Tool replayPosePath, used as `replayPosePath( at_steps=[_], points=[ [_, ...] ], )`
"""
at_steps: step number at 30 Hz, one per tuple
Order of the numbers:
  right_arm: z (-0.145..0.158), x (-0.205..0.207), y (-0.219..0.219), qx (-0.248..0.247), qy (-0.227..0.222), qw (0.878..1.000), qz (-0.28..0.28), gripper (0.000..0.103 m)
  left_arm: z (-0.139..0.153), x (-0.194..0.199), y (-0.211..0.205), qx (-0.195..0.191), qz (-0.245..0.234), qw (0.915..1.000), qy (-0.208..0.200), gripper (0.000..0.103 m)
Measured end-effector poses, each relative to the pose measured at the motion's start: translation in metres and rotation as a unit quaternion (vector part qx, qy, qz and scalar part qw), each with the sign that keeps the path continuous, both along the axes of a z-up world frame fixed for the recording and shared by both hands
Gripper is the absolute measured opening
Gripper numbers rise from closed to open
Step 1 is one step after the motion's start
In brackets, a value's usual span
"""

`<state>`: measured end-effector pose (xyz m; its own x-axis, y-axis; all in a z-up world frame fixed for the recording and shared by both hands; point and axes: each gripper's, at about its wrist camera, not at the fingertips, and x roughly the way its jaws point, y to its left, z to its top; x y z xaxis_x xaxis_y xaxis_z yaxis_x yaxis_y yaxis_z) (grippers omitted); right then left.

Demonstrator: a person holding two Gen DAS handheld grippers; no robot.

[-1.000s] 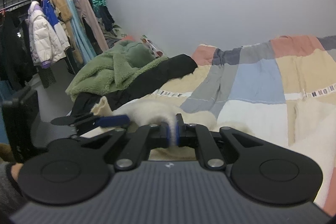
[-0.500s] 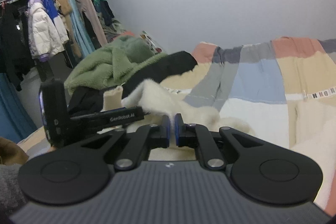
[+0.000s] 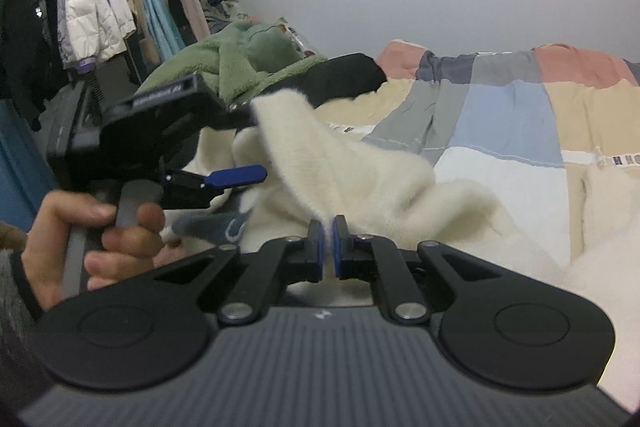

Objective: Fold large clothes

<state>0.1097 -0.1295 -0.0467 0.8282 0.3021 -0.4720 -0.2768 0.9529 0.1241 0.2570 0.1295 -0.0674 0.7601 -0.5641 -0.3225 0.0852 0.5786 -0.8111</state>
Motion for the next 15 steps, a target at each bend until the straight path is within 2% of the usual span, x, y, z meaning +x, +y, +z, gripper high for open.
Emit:
replayPosePath(
  at_steps=[6, 9, 12, 15],
  points=[
    [-0.001, 0.0, 0.0, -0.005, 0.003, 1.0, 0.002, 0.007, -0.006, 0.005, 0.011, -0.028, -0.014, 0.9989, 0.037, 0.081],
    [-0.002, 0.001, -0.001, -0.004, 0.007, 1.0, 0.001, 0.007, -0.011, -0.014, 0.017, -0.053, -0.001, 0.9969, 0.057, 0.082],
    [-0.003, -0.001, 0.0, -0.01, 0.009, 1.0, 0.004, 0.007, -0.007, -0.025, 0.021, -0.071, -0.005, 0.9968, 0.038, 0.083],
    [-0.003, -0.002, 0.001, -0.018, 0.012, 1.0, 0.008, 0.007, -0.001, -0.026, 0.026, -0.114, 0.002, 0.9934, 0.01, 0.087]
  ],
)
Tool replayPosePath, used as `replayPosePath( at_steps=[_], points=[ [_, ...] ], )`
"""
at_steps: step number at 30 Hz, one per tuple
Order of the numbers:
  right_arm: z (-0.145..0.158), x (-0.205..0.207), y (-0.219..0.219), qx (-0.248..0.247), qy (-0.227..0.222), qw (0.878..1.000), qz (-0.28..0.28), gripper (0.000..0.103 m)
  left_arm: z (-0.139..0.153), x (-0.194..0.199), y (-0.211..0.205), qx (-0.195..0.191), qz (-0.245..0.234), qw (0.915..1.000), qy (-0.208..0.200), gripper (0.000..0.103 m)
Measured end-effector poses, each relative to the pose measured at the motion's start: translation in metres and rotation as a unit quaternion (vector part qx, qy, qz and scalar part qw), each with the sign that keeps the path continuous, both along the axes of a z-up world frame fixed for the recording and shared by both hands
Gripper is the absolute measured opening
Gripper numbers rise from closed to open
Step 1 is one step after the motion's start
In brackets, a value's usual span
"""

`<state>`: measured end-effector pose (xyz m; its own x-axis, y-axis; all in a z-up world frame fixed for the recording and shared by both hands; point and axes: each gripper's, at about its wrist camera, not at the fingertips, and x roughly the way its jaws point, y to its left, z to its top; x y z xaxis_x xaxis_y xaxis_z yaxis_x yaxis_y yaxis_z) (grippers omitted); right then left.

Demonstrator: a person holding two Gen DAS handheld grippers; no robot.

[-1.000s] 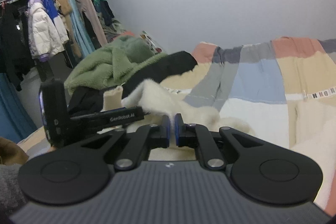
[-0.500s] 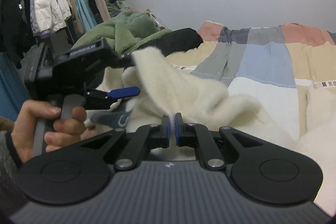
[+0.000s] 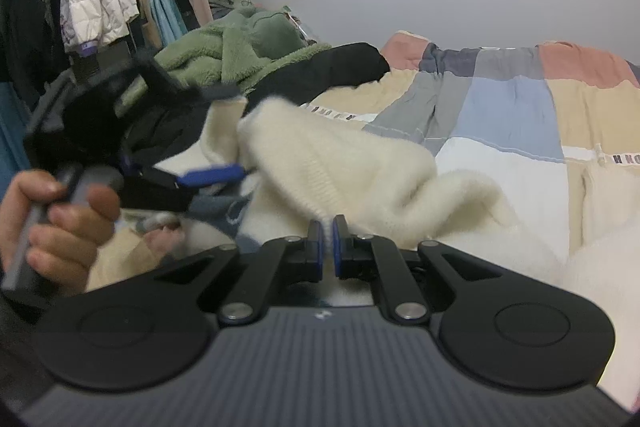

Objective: Fold large clothes

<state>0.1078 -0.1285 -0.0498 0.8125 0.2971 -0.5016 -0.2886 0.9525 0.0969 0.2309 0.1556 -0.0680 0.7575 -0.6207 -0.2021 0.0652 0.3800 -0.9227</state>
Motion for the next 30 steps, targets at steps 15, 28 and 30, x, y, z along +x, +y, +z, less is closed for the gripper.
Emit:
replayPosePath(
  at_steps=[15, 28, 30],
  points=[
    [0.0, -0.002, -0.003, 0.006, -0.004, 1.0, 0.009, 0.007, -0.027, 0.073, -0.022, 0.053, 0.037, 0.9967, 0.05, 0.016],
    [0.019, -0.002, -0.063, 0.193, 0.006, 0.981, -0.018, 0.05, 0.018, 0.043, 0.005, 0.042, 0.067, 0.9968, -0.015, 0.013],
    [0.009, 0.007, -0.076, 0.24, 0.032, 0.969, -0.041, 0.064, 0.018, 0.041, 0.005, 0.041, 0.066, 0.9968, -0.014, 0.013]
  ],
)
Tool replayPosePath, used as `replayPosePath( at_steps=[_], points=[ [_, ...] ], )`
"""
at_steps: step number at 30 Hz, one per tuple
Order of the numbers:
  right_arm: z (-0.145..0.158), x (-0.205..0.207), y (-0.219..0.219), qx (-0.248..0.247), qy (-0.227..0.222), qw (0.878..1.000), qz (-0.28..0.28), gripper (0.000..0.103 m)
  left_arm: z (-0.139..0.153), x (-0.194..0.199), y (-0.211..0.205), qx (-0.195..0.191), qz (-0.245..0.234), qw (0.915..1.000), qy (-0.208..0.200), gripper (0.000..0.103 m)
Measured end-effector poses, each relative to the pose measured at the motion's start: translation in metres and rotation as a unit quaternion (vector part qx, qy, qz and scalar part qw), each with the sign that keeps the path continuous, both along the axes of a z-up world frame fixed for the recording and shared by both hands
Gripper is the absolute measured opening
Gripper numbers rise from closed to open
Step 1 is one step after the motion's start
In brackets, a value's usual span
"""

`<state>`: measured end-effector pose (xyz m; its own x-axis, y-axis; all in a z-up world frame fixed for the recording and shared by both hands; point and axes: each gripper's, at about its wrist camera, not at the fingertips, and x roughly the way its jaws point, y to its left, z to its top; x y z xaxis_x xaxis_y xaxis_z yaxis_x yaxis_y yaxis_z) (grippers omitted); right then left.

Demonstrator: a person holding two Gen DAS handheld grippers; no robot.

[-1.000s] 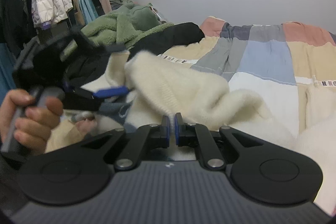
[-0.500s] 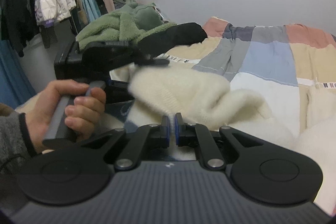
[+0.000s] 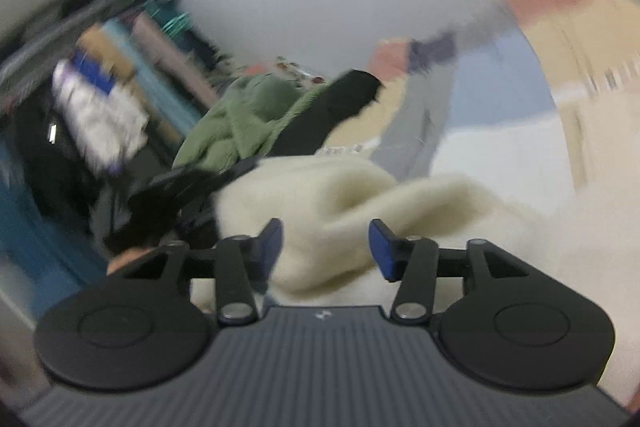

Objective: Fold large clothes

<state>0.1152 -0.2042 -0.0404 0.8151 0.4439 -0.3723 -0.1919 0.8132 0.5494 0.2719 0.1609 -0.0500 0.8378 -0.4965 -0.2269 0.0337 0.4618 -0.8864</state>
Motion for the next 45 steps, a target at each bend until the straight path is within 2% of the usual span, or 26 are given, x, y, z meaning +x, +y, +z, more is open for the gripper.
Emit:
replayPosePath(
  at_steps=[1, 4, 9, 10, 11, 12, 13, 17, 22, 25, 30, 33, 37, 41, 45],
  points=[
    [-0.006, 0.005, -0.005, 0.026, 0.017, 1.0, -0.007, 0.071, 0.0, 0.0, 0.0, 0.001, 0.0, 1.0, 0.001, 0.013],
    [-0.023, 0.02, -0.015, 0.096, 0.056, 0.994, 0.001, 0.072, 0.002, -0.003, 0.004, -0.001, 0.002, 1.0, 0.002, 0.013],
    [-0.037, 0.054, -0.02, 0.157, 0.091, 0.983, -0.009, 0.071, 0.005, -0.015, 0.008, 0.005, 0.007, 1.0, 0.0, 0.013],
    [-0.04, 0.061, -0.02, 0.161, 0.098, 0.982, -0.014, 0.065, 0.006, -0.017, 0.009, 0.006, 0.008, 1.0, -0.001, 0.013],
    [-0.041, 0.066, -0.019, 0.159, 0.103, 0.982, -0.017, 0.05, 0.006, -0.019, 0.009, 0.005, 0.008, 1.0, -0.003, 0.013],
    [-0.041, 0.07, -0.018, 0.151, 0.105, 0.983, -0.019, 0.042, 0.008, -0.022, 0.009, 0.007, 0.006, 0.9999, -0.006, 0.013],
    [-0.039, 0.071, -0.016, 0.139, 0.105, 0.984, -0.022, 0.028, 0.01, -0.024, 0.009, 0.013, 0.005, 0.9999, -0.009, 0.013],
    [-0.019, 0.057, -0.009, 0.096, 0.059, 0.994, -0.017, 0.02, 0.025, -0.037, 0.01, 0.023, 0.003, 0.9989, -0.04, 0.013],
    [0.033, 0.027, -0.001, 0.051, -0.023, 0.998, -0.003, 0.018, 0.066, -0.067, 0.011, 0.044, 0.005, 0.9936, -0.104, 0.013],
    [0.073, 0.009, 0.007, -0.005, -0.069, 0.998, 0.006, 0.018, 0.102, -0.089, 0.006, 0.061, 0.01, 0.9872, -0.147, 0.013],
    [0.15, -0.024, 0.02, -0.052, -0.14, 0.989, 0.018, 0.017, 0.169, -0.126, -0.001, 0.063, 0.033, 0.9776, -0.198, 0.013],
    [0.2, -0.049, 0.024, -0.069, -0.185, 0.98, 0.013, 0.017, 0.219, -0.148, -0.007, 0.069, 0.033, 0.9691, -0.235, 0.013],
    [0.268, -0.089, 0.023, -0.08, -0.249, 0.965, 0.001, 0.016, 0.285, -0.183, -0.016, 0.084, 0.025, 0.9499, -0.3, 0.013],
    [0.323, -0.127, 0.027, -0.103, -0.295, 0.95, -0.006, 0.016, 0.347, -0.221, -0.031, 0.104, 0.021, 0.9289, -0.355, 0.013],
    [0.372, -0.164, 0.025, -0.086, -0.333, 0.939, -0.014, 0.016, 0.402, -0.254, -0.041, 0.102, 0.009, 0.9067, -0.409, 0.013]
  ],
)
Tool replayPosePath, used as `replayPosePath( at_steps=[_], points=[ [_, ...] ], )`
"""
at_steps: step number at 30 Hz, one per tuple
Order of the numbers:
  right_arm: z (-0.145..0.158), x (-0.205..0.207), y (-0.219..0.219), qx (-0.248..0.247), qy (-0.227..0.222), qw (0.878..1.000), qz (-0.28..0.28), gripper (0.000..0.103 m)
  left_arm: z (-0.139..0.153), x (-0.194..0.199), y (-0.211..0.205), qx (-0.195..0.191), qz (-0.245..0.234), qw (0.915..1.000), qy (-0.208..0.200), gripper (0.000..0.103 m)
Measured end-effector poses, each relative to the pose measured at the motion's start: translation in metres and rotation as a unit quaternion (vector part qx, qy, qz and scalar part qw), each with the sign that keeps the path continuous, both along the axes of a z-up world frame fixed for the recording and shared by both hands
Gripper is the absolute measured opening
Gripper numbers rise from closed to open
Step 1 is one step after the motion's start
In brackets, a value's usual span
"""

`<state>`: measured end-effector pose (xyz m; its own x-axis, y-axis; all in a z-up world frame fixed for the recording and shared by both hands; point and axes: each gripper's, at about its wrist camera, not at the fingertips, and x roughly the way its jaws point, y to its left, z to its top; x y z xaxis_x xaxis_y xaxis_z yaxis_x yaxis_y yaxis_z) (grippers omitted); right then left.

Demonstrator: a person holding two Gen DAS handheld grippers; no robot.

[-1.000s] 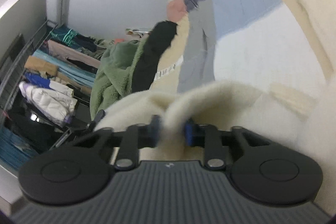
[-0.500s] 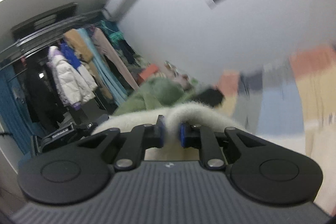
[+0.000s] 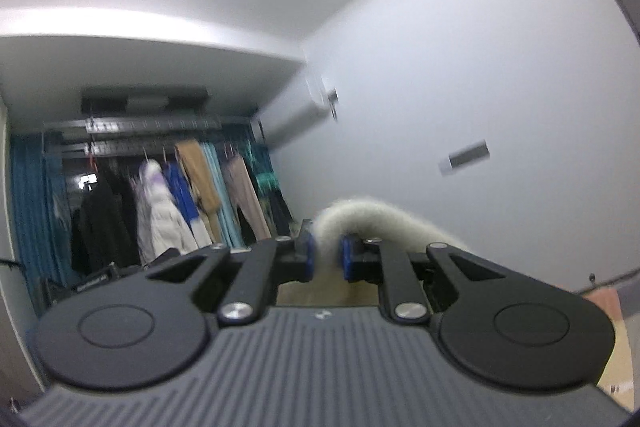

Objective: Fold large clothes

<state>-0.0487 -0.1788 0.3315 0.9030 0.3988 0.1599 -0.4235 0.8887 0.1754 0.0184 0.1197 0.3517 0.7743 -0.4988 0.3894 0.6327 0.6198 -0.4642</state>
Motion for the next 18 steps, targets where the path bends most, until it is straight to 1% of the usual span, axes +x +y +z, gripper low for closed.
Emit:
replayPosePath(
  at_steps=[2, 4, 6, 7, 9, 11, 13, 16, 18],
  points=[
    [0.024, -0.014, 0.001, 0.002, -0.021, 1.0, -0.002, 0.016, 0.027, -0.005, 0.0, -0.017, -0.022, 0.9996, -0.009, 0.013],
    [0.051, -0.024, 0.001, 0.005, -0.041, 0.999, 0.0, 0.016, 0.056, -0.008, 0.001, -0.023, -0.028, 0.9992, -0.014, 0.013],
    [0.071, -0.029, 0.005, -0.001, -0.064, 0.998, -0.003, 0.016, 0.081, -0.008, -0.002, -0.014, -0.019, 0.9995, -0.022, 0.013],
    [0.079, -0.029, 0.006, -0.005, -0.075, 0.997, -0.006, 0.016, 0.089, -0.006, -0.004, -0.007, -0.011, 0.9997, -0.022, 0.013],
    [0.09, -0.025, 0.006, -0.012, -0.083, 0.996, -0.013, 0.016, 0.098, 0.006, -0.01, 0.007, 0.001, 0.9999, -0.016, 0.013],
    [0.095, -0.01, 0.003, -0.019, -0.074, 0.997, -0.025, 0.016, 0.095, 0.025, -0.016, 0.019, 0.009, 0.9998, 0.002, 0.014],
    [0.089, 0.015, -0.005, -0.028, -0.054, 0.997, -0.044, 0.016, 0.079, 0.053, -0.024, 0.035, 0.018, 0.9988, 0.029, 0.014],
    [0.061, 0.069, -0.024, -0.038, 0.01, 0.997, -0.073, 0.016, 0.033, 0.117, -0.039, 0.057, 0.029, 0.9943, 0.085, 0.014],
    [0.033, 0.111, -0.039, -0.045, 0.058, 0.993, -0.094, 0.016, -0.001, 0.158, -0.051, 0.075, 0.039, 0.9891, 0.12, 0.014]
  ],
)
